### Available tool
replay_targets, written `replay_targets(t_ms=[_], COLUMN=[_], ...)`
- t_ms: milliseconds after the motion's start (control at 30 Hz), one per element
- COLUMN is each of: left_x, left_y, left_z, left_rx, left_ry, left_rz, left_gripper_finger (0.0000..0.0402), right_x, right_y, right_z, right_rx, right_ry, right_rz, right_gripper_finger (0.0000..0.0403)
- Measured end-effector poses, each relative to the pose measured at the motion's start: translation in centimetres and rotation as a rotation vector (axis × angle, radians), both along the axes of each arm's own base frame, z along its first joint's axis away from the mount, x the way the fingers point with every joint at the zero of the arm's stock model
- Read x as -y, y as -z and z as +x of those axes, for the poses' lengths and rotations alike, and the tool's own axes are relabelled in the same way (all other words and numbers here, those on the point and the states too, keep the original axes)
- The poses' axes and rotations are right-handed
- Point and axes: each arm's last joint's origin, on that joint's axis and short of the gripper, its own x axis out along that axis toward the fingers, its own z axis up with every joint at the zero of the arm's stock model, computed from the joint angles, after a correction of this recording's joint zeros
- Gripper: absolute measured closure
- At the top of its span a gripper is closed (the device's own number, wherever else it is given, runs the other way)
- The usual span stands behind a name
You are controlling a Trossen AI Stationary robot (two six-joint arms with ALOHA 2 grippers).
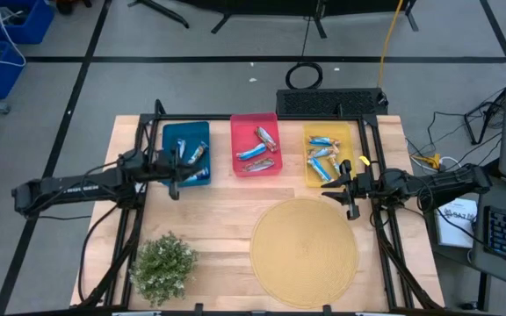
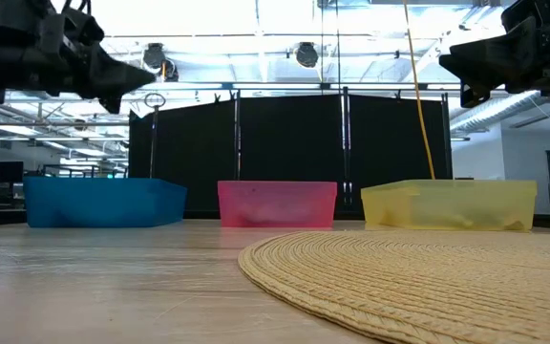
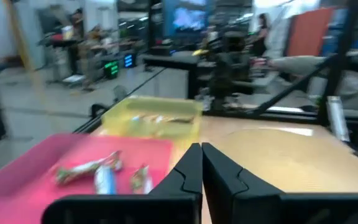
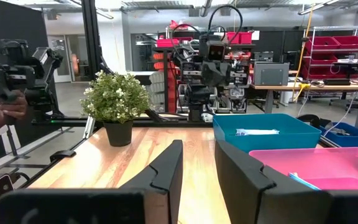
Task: Pick and place Granola Bars by type
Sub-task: Return to Home Position
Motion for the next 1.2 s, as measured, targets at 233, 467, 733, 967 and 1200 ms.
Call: replay_targets(t_ms=[233, 467, 733, 967, 1200], left_x=[0.0, 0.2, 0.4, 0.9, 2.2], left_y=[0.2, 0.1, 2.5, 3.0, 3.1], left_z=[-0.9, -1.9, -2.5, -2.3, -2.1], left_rx=[-0.025, 0.013, 0.041, -0.021, -0.040], left_ry=[-0.109, -0.150, -0.188, -0.160, -0.079], left_rz=[-0.057, -0.081, -0.160, -0.150, -0.105], left_gripper_finger=[0.0395, 0.0387, 0.0391, 0.0397, 0.0396], right_x=[0.0, 0.0, 0.0, 0.0, 0.0], right_y=[0.0, 0.0, 0.0, 0.0, 0.0], right_z=[0.0, 0.0, 0.0, 0.0, 0.0], right_rx=[0.001, 0.000, 0.000, 0.000, 0.000], right_ry=[0.000, 0.000, 0.000, 0.000, 0.000], right_rz=[0.000, 0.000, 0.000, 0.000, 0.000], right_gripper_finger=[0.0316, 0.0316, 0.0316, 0.0317, 0.0317])
